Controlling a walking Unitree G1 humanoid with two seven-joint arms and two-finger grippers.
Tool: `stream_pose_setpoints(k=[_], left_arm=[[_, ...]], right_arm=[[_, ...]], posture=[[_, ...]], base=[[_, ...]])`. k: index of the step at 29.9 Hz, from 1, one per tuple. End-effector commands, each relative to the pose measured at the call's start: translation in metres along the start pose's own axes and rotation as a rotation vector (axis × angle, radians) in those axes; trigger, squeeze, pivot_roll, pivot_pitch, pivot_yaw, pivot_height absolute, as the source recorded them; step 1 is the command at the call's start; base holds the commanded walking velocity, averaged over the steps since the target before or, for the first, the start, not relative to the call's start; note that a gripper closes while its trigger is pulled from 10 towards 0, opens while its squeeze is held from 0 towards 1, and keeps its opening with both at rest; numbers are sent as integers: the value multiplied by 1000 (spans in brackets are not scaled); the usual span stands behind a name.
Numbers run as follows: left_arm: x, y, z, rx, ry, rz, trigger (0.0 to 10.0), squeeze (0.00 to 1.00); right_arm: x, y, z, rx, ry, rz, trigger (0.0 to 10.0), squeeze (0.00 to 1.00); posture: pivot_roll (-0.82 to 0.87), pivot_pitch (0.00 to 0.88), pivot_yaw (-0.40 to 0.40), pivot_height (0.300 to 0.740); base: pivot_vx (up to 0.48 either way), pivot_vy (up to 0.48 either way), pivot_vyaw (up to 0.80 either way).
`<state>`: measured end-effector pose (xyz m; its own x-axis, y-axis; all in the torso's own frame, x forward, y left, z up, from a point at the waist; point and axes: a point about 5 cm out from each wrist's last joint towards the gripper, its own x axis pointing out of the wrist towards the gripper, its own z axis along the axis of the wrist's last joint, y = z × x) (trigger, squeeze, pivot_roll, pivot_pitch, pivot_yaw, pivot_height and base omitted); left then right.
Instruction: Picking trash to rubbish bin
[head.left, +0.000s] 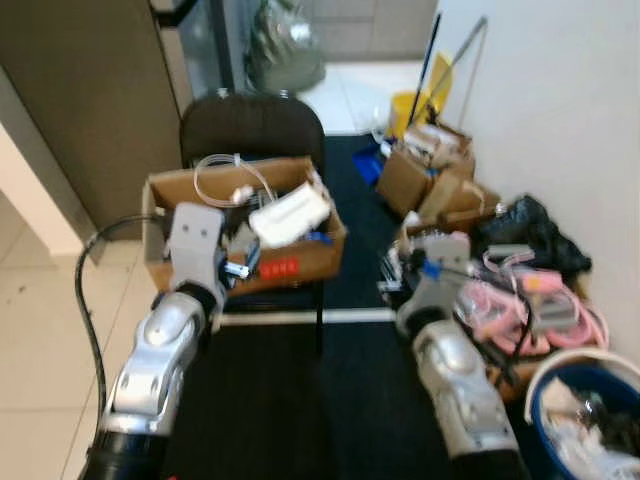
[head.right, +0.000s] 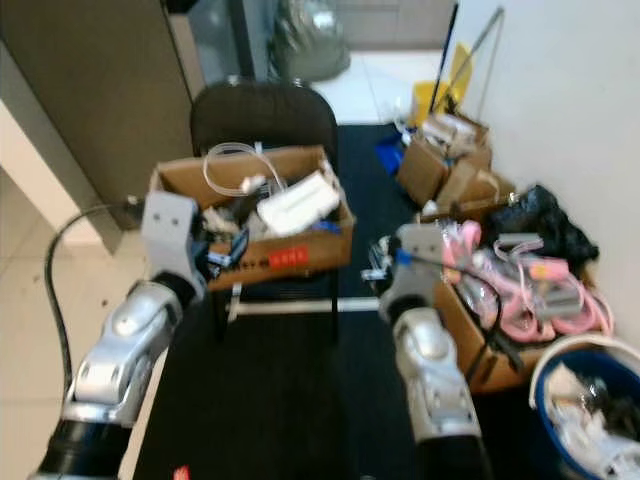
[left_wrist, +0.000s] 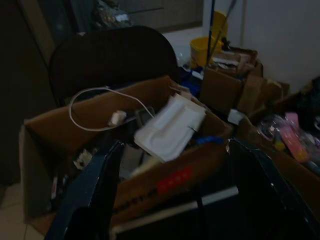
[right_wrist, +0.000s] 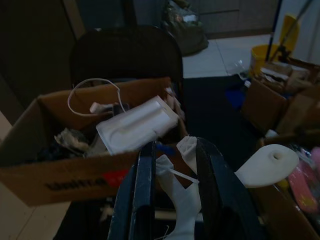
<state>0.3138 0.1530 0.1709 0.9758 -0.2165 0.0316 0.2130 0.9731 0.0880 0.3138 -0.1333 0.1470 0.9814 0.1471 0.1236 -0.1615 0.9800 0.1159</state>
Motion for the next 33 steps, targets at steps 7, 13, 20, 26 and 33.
stream_pose_setpoints(k=[7,13,20,26,33], left_arm=[[-4,5,-4,0,11,18,10000,0],[-4,4,-4,1,12,15,10000,0],[-5,5,-3,3,11,20,10000,0],[-6,6,-3,6,10,27,10000,0],[-7,8,-2,12,9,32,10000,0]], right_arm=[[0,6,-4,6,21,21,10000,0],[0,7,-5,4,28,25,10000,0],[1,12,-6,-29,32,68,10000,0],[4,17,-6,-34,34,89,10000,0],[5,19,-7,6,35,92,10000,0]], posture=[[9,128,21,740],[14,131,22,740],[24,131,14,740],[35,130,9,740],[39,129,7,740]], base=[[469,0,0],[469,0,0],[469,0,0],[469,0,760],[469,0,571]])
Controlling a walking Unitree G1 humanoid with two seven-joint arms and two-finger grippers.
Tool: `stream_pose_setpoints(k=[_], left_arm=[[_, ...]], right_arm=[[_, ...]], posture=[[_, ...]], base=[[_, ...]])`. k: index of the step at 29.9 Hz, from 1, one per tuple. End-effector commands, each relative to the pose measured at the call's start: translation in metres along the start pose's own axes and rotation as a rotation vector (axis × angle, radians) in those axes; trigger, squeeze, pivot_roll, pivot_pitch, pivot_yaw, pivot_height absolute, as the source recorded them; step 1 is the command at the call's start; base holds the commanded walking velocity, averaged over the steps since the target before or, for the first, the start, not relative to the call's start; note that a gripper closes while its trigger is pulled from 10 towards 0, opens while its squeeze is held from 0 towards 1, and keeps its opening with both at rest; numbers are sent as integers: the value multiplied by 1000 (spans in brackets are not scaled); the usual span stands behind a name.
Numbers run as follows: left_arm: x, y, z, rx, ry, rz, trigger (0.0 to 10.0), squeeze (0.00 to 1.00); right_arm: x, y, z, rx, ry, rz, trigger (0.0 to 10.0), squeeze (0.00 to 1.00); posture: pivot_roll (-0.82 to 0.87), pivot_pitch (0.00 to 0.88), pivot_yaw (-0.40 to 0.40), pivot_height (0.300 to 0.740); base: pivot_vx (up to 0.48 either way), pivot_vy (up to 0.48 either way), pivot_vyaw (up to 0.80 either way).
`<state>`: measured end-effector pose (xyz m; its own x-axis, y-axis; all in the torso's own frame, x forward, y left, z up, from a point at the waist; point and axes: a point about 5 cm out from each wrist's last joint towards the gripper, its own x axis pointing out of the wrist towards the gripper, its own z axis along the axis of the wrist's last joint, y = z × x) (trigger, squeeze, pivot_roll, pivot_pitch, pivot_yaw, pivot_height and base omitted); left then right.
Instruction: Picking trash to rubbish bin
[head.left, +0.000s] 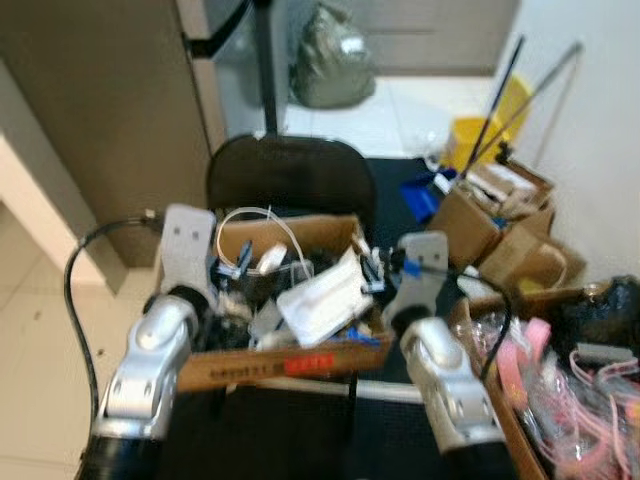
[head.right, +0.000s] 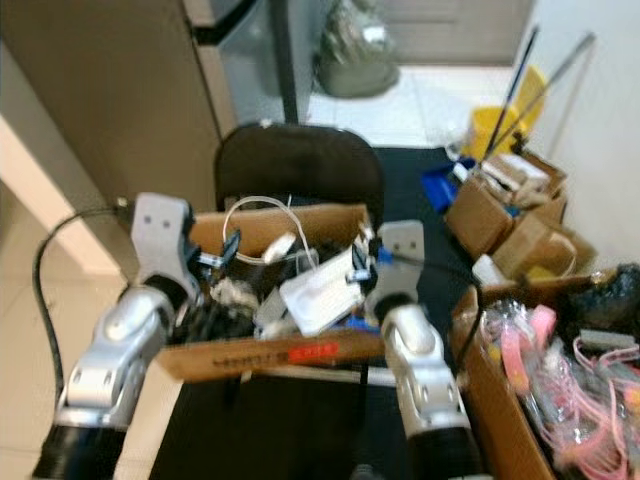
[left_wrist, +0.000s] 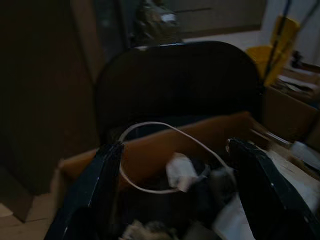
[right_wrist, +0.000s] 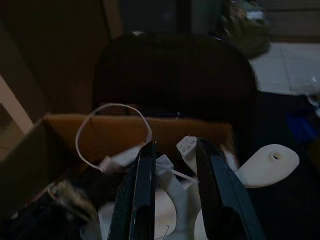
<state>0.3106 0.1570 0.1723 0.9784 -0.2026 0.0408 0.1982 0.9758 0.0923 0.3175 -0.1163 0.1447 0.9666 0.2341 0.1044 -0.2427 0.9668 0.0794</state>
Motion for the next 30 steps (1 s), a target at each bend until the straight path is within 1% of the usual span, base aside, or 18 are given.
stream_pose_setpoints(k=[1,12,15,16,18,19,20,21,24,25,26,28,30], left_arm=[[-3,5,-3,7,16,18,10000,0],[-3,5,-2,11,8,11,10000,0],[-5,4,-4,41,30,-20,10000,0],[-6,3,-6,48,48,-47,10000,0],[-7,3,-7,50,58,-60,10000,0],[-8,2,-8,65,78,-81,10000,0],[-13,1,-10,88,101,-149,10000,0],[-13,1,-10,88,101,-149,10000,0],[-20,4,-12,89,125,-227,10000,0],[-23,6,-14,89,153,-258,10000,0],[-29,8,-18,92,198,-312,10000,0],[-32,8,-20,94,215,-332,10000,0],[-39,11,-25,68,281,-387,10000,0]], right_arm=[[0,4,-3,40,7,8,10000,0],[1,9,-4,41,9,44,10000,0],[1,13,-7,41,22,69,10000,0],[1,14,-8,39,29,86,10000,0],[1,15,-9,35,30,93,10000,0],[1,15,-10,24,34,99,10000,0],[3,15,-11,5,41,112,10000,0],[3,15,-11,5,41,112,10000,0],[8,15,-14,6,56,135,10000,0],[10,17,-16,0,70,156,10000,0],[14,21,-20,-20,97,198,10000,0],[15,22,-22,-30,109,215,10000,0],[18,30,-30,-48,157,295,10000,0]], posture=[[40,127,7,740],[45,117,11,740],[53,109,10,740],[53,109,10,740],[53,109,11,740],[56,105,10,740],[56,102,10,740],[56,102,10,740],[57,97,9,740],[62,95,8,740],[65,92,7,740],[66,90,5,740],[67,89,5,740]], base=[[469,0,0],[461,0,0],[0,0,0],[0,0,0],[0,0,0],[0,0,0],[0,0,0],[0,0,0],[0,0,0],[0,0,0],[0,0,0],[0,0,0],[0,0,0]])
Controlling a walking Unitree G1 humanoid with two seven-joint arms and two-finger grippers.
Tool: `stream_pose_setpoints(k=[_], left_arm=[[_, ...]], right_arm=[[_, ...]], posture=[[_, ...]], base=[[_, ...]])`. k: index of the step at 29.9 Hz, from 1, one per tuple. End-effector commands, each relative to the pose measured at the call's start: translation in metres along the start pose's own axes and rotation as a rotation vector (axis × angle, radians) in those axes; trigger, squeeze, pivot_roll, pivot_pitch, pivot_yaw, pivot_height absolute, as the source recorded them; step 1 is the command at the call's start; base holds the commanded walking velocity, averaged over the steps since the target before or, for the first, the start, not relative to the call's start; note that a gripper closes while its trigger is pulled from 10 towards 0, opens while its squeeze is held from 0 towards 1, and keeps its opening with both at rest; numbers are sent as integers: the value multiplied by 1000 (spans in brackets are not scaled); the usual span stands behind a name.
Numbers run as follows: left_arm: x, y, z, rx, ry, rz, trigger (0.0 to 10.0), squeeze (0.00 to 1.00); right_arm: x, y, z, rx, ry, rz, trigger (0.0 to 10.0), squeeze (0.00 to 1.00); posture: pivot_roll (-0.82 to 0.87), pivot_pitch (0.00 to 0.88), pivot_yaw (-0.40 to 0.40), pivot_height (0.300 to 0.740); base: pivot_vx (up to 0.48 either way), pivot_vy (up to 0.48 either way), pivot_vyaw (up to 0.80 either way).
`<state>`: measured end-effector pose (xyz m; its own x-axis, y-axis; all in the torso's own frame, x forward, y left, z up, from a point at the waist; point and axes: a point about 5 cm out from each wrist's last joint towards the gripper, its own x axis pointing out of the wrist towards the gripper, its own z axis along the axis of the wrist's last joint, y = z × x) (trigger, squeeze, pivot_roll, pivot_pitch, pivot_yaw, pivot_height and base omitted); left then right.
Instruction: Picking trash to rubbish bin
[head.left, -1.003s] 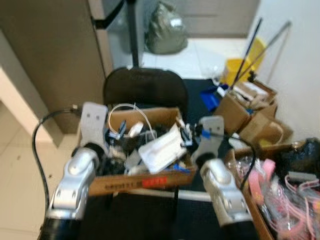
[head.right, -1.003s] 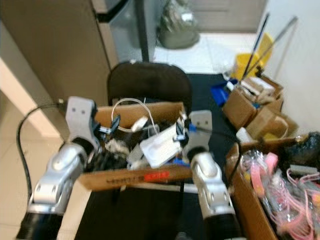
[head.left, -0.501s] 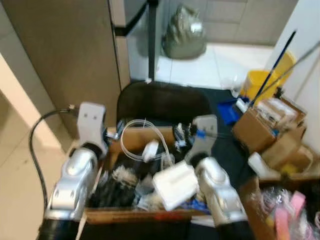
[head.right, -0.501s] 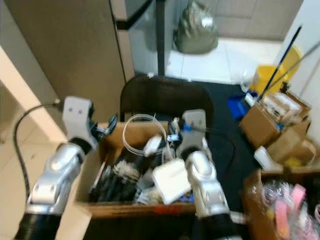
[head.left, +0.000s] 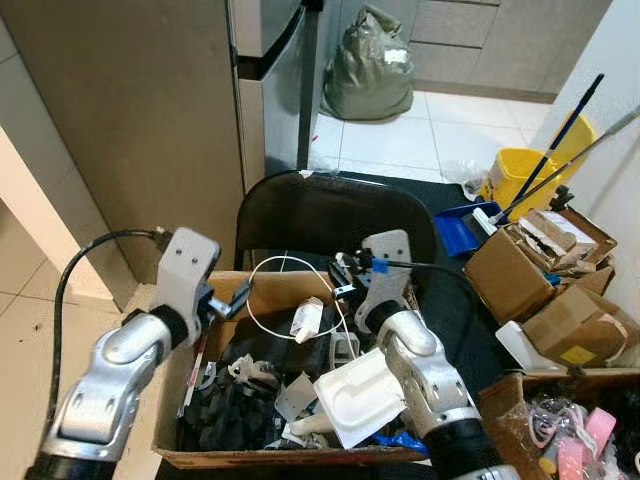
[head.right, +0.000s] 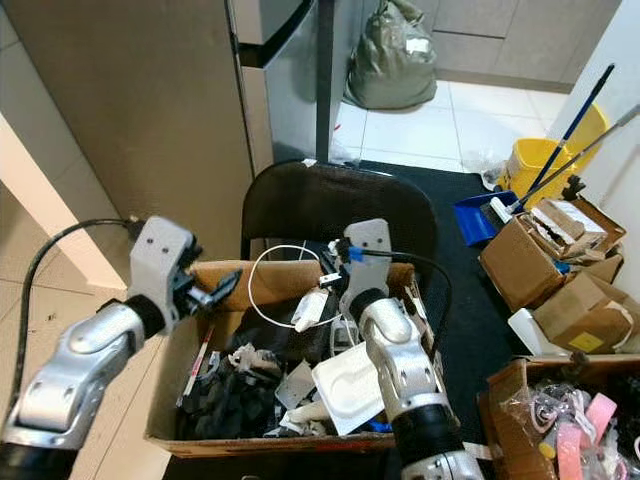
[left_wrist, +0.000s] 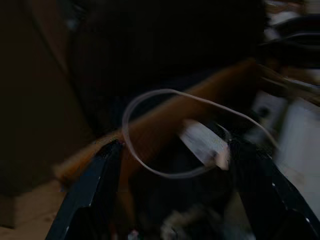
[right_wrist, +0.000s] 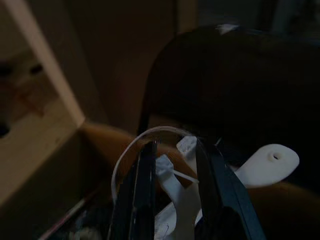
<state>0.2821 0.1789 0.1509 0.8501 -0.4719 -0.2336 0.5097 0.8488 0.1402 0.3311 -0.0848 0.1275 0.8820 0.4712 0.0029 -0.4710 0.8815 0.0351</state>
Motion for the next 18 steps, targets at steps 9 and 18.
stream_pose_setpoints(k=[9,18], left_arm=[[-15,-8,-12,-37,148,-141,10000,0],[-17,-11,-12,-36,160,-173,10000,0]], right_arm=[[14,25,-17,6,91,234,10000,0],[17,22,-8,48,30,207,10000,1000]], posture=[[80,87,-1,740],[80,86,-2,740]], base=[[0,0,0],[0,0,0]])
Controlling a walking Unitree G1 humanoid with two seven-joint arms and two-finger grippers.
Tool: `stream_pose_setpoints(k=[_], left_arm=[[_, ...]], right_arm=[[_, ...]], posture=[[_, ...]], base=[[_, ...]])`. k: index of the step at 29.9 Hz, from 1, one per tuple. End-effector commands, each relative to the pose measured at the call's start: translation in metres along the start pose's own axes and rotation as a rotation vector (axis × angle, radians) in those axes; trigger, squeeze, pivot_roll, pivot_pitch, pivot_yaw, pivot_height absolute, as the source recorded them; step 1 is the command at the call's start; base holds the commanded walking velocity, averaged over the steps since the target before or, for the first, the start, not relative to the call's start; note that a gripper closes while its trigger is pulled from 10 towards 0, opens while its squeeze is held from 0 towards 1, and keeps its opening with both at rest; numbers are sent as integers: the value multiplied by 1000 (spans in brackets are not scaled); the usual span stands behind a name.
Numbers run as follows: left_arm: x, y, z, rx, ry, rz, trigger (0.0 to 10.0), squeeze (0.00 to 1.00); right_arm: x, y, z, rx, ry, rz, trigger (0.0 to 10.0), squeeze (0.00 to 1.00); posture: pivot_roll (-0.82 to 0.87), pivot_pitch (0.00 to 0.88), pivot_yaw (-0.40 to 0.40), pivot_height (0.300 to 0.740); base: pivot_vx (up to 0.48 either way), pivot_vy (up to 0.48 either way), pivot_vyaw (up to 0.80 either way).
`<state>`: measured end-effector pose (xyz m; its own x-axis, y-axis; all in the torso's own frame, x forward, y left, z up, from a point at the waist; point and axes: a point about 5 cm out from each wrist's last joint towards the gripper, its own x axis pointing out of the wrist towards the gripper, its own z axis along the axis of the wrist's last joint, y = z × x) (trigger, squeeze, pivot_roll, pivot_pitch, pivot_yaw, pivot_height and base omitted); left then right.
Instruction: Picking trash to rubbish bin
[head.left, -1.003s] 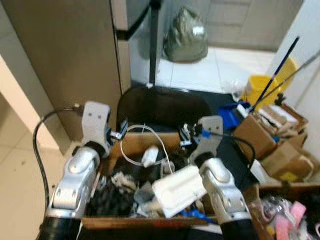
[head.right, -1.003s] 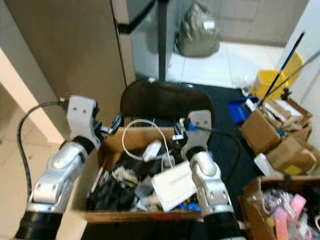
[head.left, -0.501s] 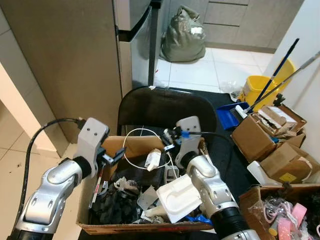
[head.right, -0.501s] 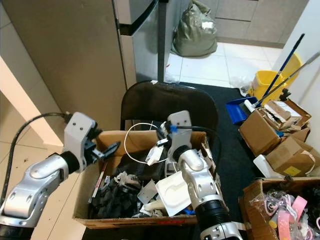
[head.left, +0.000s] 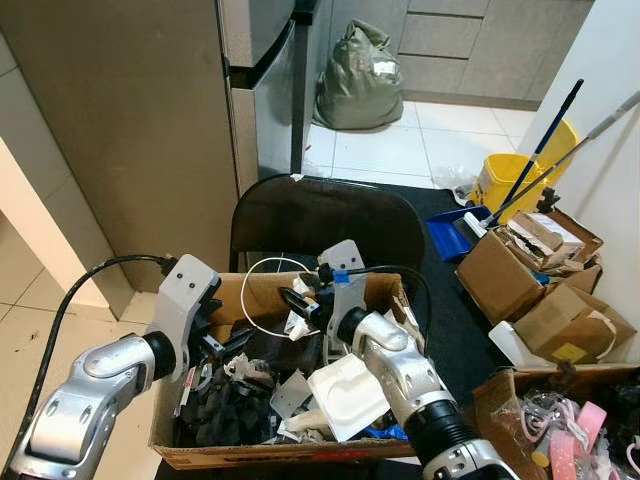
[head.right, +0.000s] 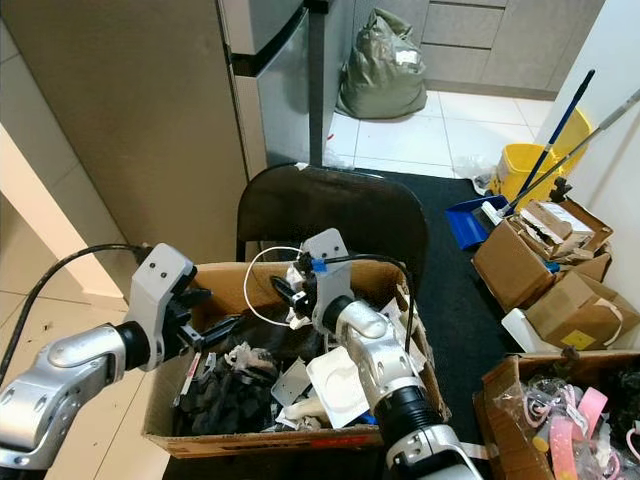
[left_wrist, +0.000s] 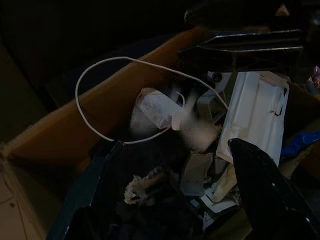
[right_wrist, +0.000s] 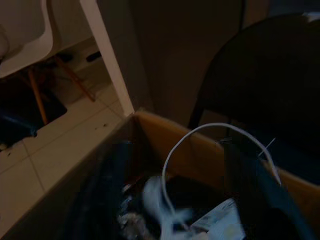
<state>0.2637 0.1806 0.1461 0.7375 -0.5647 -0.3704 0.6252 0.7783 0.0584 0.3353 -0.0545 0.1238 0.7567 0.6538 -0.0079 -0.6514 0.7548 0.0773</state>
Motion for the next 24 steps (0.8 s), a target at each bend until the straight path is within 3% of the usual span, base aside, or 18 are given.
stream_pose_setpoints(k=[1,2,5,6,7,8,9,12,19,20,24], left_arm=[[0,-2,-5,1,35,-18,10000,0],[0,-2,-5,0,41,-18,10000,0],[1,1,-1,30,17,18,10000,0],[4,7,5,39,-23,87,10000,0],[4,7,5,39,-23,87,10000,0],[7,14,11,39,-68,169,10000,0],[7,14,11,39,-68,169,10000,0],[21,22,36,34,-237,418,10000,0],[31,12,40,35,-256,399,10000,0],[38,8,39,18,-248,396,10000,0],[40,10,39,2,-261,421,10000,0]], right_arm=[[-2,-6,-2,8,-2,-39,10000,514],[-4,-13,-1,34,-3,-80,10000,0],[-6,-20,3,16,-22,-122,10000,0],[-9,-26,7,6,-49,-170,10000,0],[-9,-26,7,6,-49,-170,10000,0],[-15,-37,11,6,-86,-260,10000,0],[-15,-37,11,6,-86,-260,10000,0],[-41,-58,15,-5,-179,-486,10000,0],[-55,-59,12,1,-194,-554,10000,0],[-65,-56,10,13,-213,-604,10000,0],[-69,-54,8,17,-216,-622,10000,0]], posture=[[80,86,-2,740],[80,86,-2,740],[74,93,6,740],[71,96,5,740],[71,96,5,740],[69,96,4,740],[69,96,4,740],[55,100,8,740],[28,110,24,740],[20,118,33,740],[21,118,31,740]], base=[[0,0,0],[0,0,0],[0,0,0],[0,0,0],[0,0,0],[0,0,0],[0,0,0],[0,0,0],[0,0,0],[0,0,0],[0,0,0]])
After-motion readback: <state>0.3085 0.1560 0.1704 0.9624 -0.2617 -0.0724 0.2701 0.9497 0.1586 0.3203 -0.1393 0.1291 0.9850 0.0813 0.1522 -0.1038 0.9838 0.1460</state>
